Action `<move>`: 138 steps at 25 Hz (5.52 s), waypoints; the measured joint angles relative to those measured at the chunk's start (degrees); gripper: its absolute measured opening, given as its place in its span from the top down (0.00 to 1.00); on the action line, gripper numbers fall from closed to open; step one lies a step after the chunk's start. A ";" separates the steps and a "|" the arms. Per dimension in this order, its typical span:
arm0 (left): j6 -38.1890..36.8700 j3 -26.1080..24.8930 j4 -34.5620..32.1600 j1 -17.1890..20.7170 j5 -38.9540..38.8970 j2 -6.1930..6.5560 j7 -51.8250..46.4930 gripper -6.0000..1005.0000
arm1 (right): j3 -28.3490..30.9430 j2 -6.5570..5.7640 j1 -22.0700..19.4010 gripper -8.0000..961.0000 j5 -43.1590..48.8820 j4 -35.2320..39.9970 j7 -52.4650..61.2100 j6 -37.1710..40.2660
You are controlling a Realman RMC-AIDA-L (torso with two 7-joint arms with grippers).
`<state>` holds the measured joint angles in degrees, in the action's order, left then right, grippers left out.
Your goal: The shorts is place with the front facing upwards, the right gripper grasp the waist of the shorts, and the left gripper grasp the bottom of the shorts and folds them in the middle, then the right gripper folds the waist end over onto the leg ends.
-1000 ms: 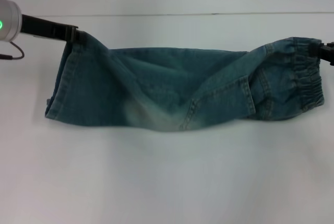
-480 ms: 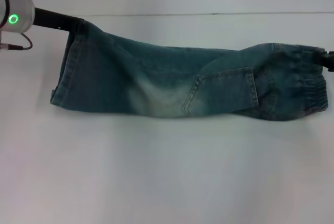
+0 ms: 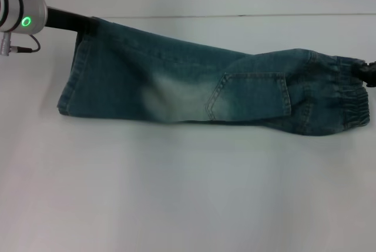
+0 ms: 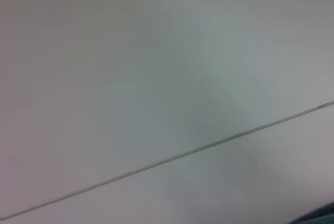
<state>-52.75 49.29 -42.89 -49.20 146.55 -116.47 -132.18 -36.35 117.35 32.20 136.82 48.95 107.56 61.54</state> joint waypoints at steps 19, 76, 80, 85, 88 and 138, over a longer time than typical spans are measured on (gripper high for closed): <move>7.54 3.54 3.60 -1.33 3.59 -0.55 0.09 0.90 | -1.62 1.87 -0.12 0.94 3.11 5.44 -1.01 -1.54; -31.14 -11.49 -6.85 27.60 -38.50 -4.67 28.05 0.17 | 6.29 2.31 -15.82 0.09 -31.41 8.92 -18.26 23.10; -31.77 -11.27 -5.93 28.13 -38.42 -4.77 29.48 0.17 | 9.97 2.19 -17.06 0.09 -33.71 5.38 -24.09 25.75; -35.85 -11.53 -5.43 28.74 -38.33 -4.25 30.29 0.18 | 10.96 2.16 -17.65 0.09 -31.76 4.87 -24.36 25.75; -38.58 -11.58 -5.40 28.91 -37.47 -4.06 31.57 0.18 | 11.15 2.17 -17.74 0.09 -30.52 4.69 -24.32 25.26; -38.91 -9.79 -5.10 27.14 -32.12 -3.85 33.84 0.18 | 13.49 0.79 -15.63 0.08 -17.08 3.98 -12.38 20.61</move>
<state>-91.66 39.49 -47.99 -22.06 114.43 -120.32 -98.33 -22.86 118.14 16.57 119.74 52.93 95.19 82.15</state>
